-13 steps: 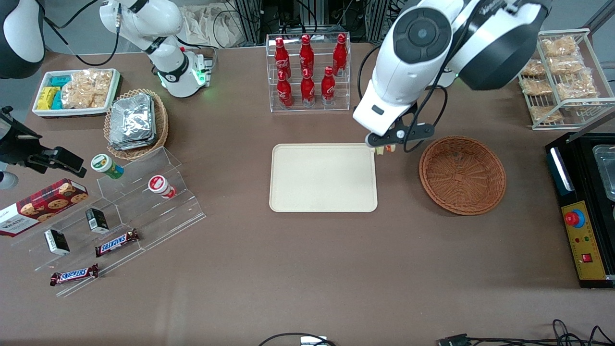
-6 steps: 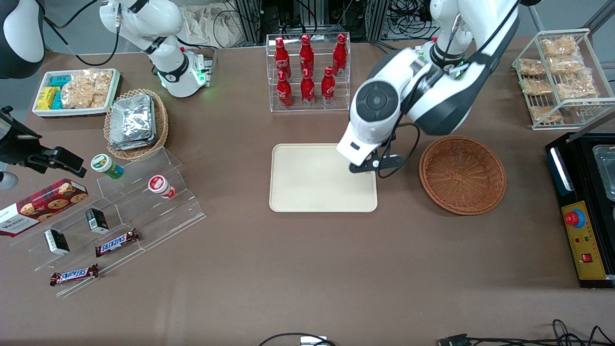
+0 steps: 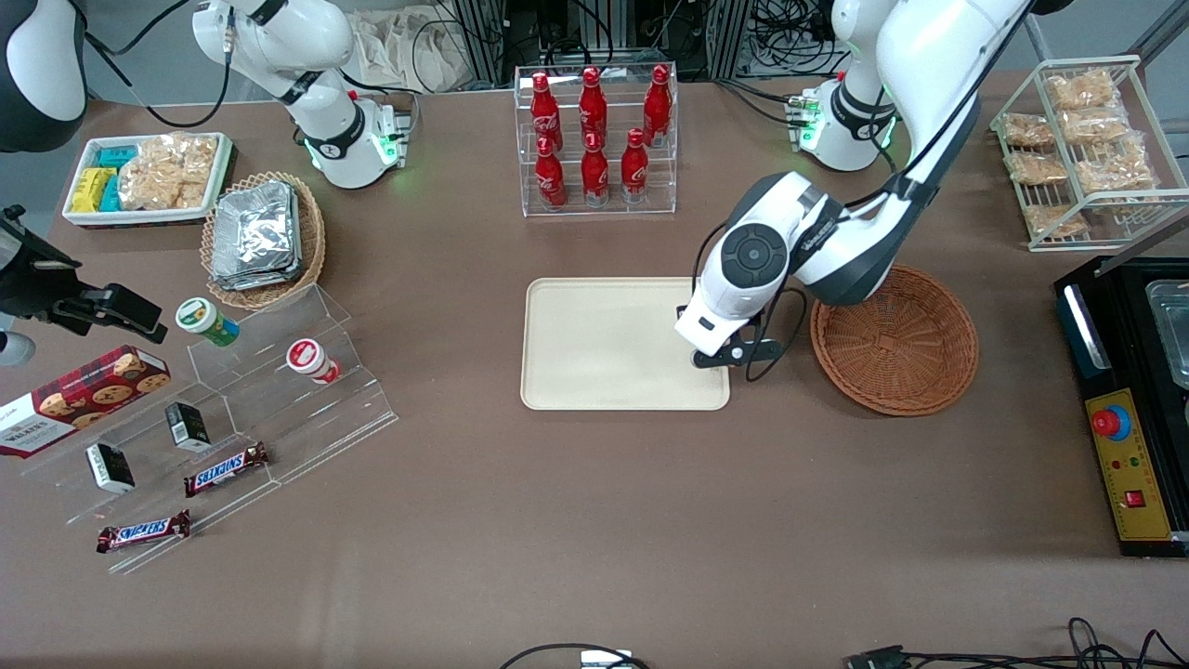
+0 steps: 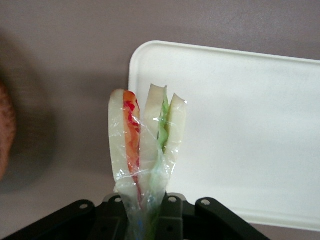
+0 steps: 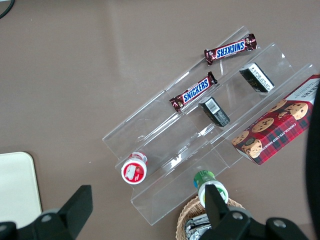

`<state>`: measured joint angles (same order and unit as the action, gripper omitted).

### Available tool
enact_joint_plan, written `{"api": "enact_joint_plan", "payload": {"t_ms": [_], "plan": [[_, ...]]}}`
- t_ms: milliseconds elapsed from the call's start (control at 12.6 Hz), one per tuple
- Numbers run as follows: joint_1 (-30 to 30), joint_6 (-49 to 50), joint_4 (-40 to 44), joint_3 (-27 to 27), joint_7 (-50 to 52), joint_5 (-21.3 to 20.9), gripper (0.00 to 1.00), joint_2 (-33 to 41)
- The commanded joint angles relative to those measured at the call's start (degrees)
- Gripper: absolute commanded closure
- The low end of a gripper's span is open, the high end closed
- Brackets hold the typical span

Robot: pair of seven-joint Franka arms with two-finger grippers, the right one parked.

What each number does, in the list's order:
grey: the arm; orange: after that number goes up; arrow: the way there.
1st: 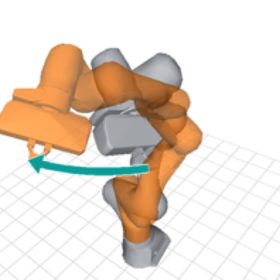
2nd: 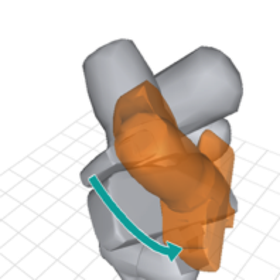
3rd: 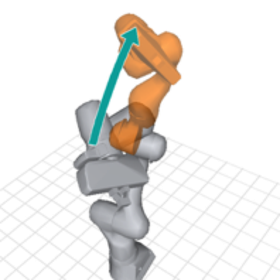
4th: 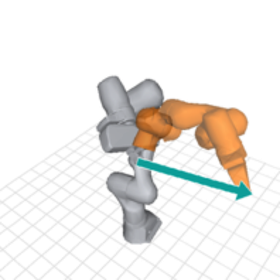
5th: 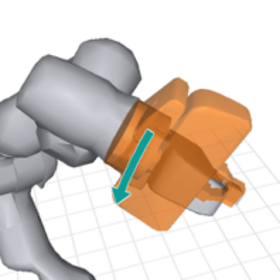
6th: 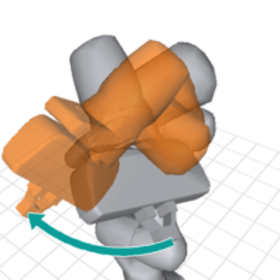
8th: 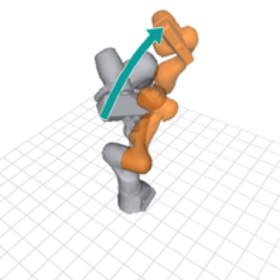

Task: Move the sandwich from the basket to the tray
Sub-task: 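Lower the sandwich onto the tray and open the left gripper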

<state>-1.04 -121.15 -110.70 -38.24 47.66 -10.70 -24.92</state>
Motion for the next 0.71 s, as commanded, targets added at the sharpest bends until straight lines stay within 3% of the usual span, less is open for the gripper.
{"api": "enact_joint_plan", "payload": {"t_ms": [0,238,397,476,556,635], "plan": [[-0.28,-8.46,-4.08,0.0,-0.37,-1.08,1.0,-2.4],[-0.01,-11.82,-3.91,0.0,-0.37,-7.74,1.0,-6.36],[-0.01,-13.31,-3.99,0.0,-0.37,-9.25,0.98,-7.95],[-0.01,-13.41,-3.73,0.0,-0.11,-9.25,0.69,-8.39],[-0.01,-13.41,-3.64,0.09,-0.02,-9.25,0.15,-8.74],[-0.1,-13.41,-3.73,0.09,-0.11,-9.25,0.0,-8.74]]}}
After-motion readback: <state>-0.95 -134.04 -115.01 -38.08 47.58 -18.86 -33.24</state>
